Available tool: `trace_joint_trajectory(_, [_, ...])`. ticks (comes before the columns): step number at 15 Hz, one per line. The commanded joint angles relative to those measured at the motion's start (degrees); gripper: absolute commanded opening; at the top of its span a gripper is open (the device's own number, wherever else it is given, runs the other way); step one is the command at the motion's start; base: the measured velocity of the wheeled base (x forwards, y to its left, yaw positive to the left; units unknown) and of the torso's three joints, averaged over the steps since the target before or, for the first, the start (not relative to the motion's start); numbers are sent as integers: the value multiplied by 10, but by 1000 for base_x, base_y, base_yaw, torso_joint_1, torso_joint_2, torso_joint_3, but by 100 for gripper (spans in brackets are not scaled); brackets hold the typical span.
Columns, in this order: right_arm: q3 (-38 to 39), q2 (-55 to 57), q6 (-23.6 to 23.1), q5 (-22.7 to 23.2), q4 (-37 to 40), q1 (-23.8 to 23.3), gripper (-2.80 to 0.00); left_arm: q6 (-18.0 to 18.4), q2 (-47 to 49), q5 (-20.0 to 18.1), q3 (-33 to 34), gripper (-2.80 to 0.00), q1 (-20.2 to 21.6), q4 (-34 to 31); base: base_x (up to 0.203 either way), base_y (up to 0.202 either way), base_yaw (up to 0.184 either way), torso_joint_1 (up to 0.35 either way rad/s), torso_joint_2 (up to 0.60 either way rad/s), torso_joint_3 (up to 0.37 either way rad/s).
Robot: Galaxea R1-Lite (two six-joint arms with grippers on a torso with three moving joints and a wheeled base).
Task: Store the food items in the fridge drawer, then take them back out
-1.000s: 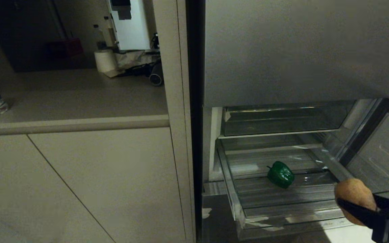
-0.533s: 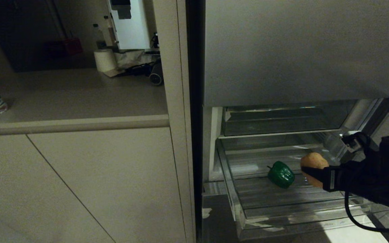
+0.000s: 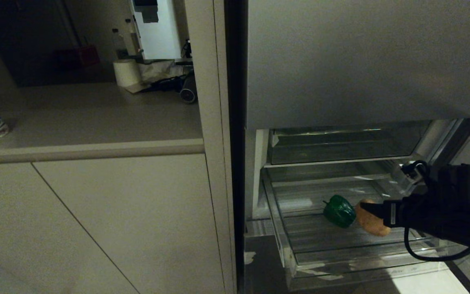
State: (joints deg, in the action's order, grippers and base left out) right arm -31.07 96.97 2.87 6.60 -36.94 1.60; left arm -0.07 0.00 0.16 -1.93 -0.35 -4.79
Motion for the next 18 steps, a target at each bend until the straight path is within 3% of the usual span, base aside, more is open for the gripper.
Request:
trace_joint_trajectory(1, [-13, 7, 8, 0, -2, -3, 0, 0, 1, 0, 0, -280, 0, 0, 0, 0, 0, 0, 0, 0])
trace_joint_trajectory(6, [9, -56, 9, 0, -2, -4, 0, 0, 1, 0, 0, -280, 0, 0, 0, 0, 0, 0, 0, 0])
trace_joint_trajectory(7, [30, -93, 9, 0, -1, -4, -280, 0, 1, 0, 0, -280, 0, 0, 0, 0, 0, 0, 0, 0])
trace_joint_trajectory(15, [232, -532, 6, -8, 13, -4, -280, 0, 1, 0, 0, -280, 0, 0, 0, 0, 0, 0, 0, 0])
trace_joint_trajectory(18, [288, -737, 3, -27, 106, -4, -280, 0, 1, 0, 0, -280, 0, 0, 0, 0, 0, 0, 0, 0])
